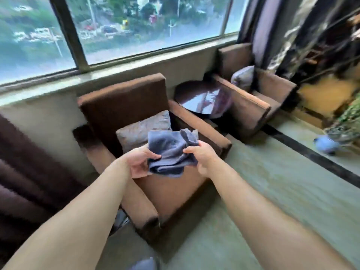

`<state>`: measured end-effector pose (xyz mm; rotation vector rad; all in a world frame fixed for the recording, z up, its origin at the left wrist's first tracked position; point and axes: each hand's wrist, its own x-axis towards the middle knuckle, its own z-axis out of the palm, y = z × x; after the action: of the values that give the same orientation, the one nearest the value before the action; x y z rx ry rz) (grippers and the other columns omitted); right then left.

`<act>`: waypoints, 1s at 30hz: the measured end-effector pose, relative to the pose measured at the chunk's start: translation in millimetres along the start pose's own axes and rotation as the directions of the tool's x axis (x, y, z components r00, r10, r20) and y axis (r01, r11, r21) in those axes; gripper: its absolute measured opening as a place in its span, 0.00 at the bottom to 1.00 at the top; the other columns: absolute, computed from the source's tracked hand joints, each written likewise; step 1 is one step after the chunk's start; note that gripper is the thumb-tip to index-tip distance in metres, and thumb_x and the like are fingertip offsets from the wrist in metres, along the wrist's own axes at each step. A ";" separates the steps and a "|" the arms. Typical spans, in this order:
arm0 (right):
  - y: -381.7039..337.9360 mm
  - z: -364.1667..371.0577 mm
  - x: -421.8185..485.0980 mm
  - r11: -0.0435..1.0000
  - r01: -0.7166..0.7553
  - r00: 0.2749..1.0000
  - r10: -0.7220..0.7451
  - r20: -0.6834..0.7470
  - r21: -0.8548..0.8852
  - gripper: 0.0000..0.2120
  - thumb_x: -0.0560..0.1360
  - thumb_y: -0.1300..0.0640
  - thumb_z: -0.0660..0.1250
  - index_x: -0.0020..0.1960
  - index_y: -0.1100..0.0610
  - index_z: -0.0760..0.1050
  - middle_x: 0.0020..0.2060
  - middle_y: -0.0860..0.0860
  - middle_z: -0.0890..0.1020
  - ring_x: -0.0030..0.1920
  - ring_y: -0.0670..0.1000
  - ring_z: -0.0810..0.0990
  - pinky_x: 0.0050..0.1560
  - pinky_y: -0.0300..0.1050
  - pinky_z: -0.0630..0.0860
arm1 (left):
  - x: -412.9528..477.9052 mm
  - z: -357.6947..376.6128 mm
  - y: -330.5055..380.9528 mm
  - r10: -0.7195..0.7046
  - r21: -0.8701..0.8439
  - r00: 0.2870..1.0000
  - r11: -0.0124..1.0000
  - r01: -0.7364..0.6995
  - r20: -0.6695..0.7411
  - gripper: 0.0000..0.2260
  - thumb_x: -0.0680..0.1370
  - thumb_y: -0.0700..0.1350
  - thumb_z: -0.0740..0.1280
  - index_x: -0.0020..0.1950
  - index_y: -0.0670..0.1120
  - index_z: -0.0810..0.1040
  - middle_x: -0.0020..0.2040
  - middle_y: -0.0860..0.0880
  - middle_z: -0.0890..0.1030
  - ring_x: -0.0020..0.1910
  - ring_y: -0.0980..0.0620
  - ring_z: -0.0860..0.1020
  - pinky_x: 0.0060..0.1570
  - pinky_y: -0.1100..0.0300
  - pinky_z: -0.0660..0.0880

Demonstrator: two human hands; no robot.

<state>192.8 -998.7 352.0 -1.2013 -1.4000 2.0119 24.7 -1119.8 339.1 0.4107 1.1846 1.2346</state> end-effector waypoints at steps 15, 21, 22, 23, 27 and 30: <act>-57.4 -329.6 139.7 0.941 -0.046 0.848 0.214 -0.485 0.336 0.20 0.67 0.76 0.50 0.52 0.60 0.70 0.45 0.61 0.72 0.46 0.60 0.75 0.59 0.68 0.73 | 379.8 238.0 9.4 -0.333 0.246 0.875 0.934 0.257 0.351 0.21 0.72 0.28 0.63 0.61 0.46 0.78 0.55 0.41 0.85 0.47 0.42 0.85 0.43 0.50 0.83; -102.6 -429.3 215.5 0.900 -0.034 0.818 0.275 -0.506 0.434 0.20 0.70 0.75 0.51 0.56 0.58 0.69 0.50 0.61 0.74 0.47 0.60 0.77 0.51 0.62 0.77 | 512.5 306.7 49.2 -0.425 0.338 0.826 0.890 0.307 0.369 0.19 0.69 0.31 0.66 0.55 0.46 0.84 0.53 0.41 0.86 0.48 0.40 0.85 0.44 0.46 0.82; -112.3 -466.8 244.9 0.884 -0.032 0.820 0.290 -0.493 0.467 0.20 0.71 0.75 0.52 0.56 0.58 0.70 0.49 0.61 0.75 0.45 0.59 0.77 0.48 0.59 0.78 | 561.1 332.3 57.9 -0.432 0.382 0.828 0.877 0.292 0.358 0.20 0.68 0.31 0.67 0.56 0.46 0.82 0.53 0.40 0.85 0.49 0.39 0.84 0.50 0.44 0.81; -117.6 -481.0 251.7 0.884 -0.026 0.831 0.278 -0.481 0.466 0.20 0.72 0.75 0.52 0.56 0.57 0.71 0.48 0.61 0.77 0.44 0.58 0.78 0.47 0.57 0.78 | 574.8 342.9 64.4 -0.414 0.403 0.838 0.877 0.262 0.355 0.21 0.67 0.31 0.67 0.57 0.46 0.81 0.54 0.40 0.85 0.50 0.38 0.84 0.55 0.41 0.78; -137.0 -541.9 302.0 0.882 -0.045 0.871 0.264 -0.414 0.469 0.20 0.75 0.74 0.54 0.57 0.55 0.73 0.43 0.58 0.80 0.41 0.55 0.80 0.45 0.53 0.79 | 648.6 374.9 74.3 -0.420 0.364 0.817 0.888 0.281 0.395 0.21 0.69 0.30 0.66 0.56 0.50 0.83 0.58 0.41 0.84 0.56 0.38 0.83 0.56 0.43 0.79; -161.0 -606.5 363.1 0.886 -0.051 0.890 0.250 -0.381 0.461 0.22 0.76 0.73 0.53 0.61 0.54 0.73 0.45 0.58 0.80 0.43 0.56 0.80 0.50 0.55 0.77 | 728.6 411.0 79.7 -0.412 0.321 0.839 0.897 0.305 0.356 0.21 0.71 0.29 0.64 0.58 0.48 0.82 0.59 0.40 0.83 0.55 0.38 0.83 0.55 0.45 0.79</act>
<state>474.3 -335.6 270.2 -1.4552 -0.6053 1.8625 246.8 -317.4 225.2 0.5775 0.9892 0.6228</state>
